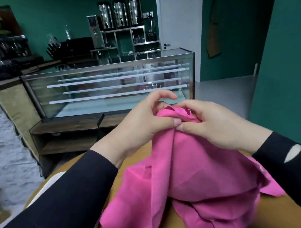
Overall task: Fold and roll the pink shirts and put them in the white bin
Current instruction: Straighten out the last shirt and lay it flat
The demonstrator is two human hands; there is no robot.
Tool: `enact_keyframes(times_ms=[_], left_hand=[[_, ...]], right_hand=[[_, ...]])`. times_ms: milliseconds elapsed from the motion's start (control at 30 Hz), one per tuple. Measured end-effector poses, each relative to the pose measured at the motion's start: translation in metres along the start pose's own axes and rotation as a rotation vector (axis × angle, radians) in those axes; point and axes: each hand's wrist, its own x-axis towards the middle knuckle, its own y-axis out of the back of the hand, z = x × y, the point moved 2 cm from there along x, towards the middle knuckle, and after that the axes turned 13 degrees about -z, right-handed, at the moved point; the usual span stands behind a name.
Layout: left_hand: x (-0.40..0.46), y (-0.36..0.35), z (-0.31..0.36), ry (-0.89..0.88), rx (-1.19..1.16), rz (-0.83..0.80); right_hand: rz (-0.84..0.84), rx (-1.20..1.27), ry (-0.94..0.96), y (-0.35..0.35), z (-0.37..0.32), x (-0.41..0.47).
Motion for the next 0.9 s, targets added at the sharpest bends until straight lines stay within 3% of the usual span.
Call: enact_keyframes(times_ms=[133,267,500,600,667,800,900], left_hand=[[-0.009,0.002,-0.026,0.087,-0.186,0.104],[-0.013,-0.003,-0.042,0.184,-0.134,0.218],[-0.006,-0.008,-0.029,0.006,0.058,0.201],[0.0,-0.011,-0.022,-0.025,0.207,0.172],[0.003,-0.012,-0.018,-0.044,0.164,0.193],[0.004,-0.018,-0.011,-0.085,0.11,0.132],[0.004,-0.017,-0.015,-0.102,0.014,0.161]], right_hand=[[0.09,0.157,-0.009,-0.005,0.01,-0.005],[0.097,0.161,-0.042,-0.006,0.015,-0.009],[0.091,-0.164,-0.096,-0.001,0.009,-0.009],[0.102,-0.1,-0.078,0.005,0.004,-0.003],[0.111,-0.018,-0.067,0.012,0.0,-0.001],[-0.139,0.366,-0.069,0.017,-0.005,0.002],[-0.073,0.166,-0.13,0.023,-0.005,0.004]])
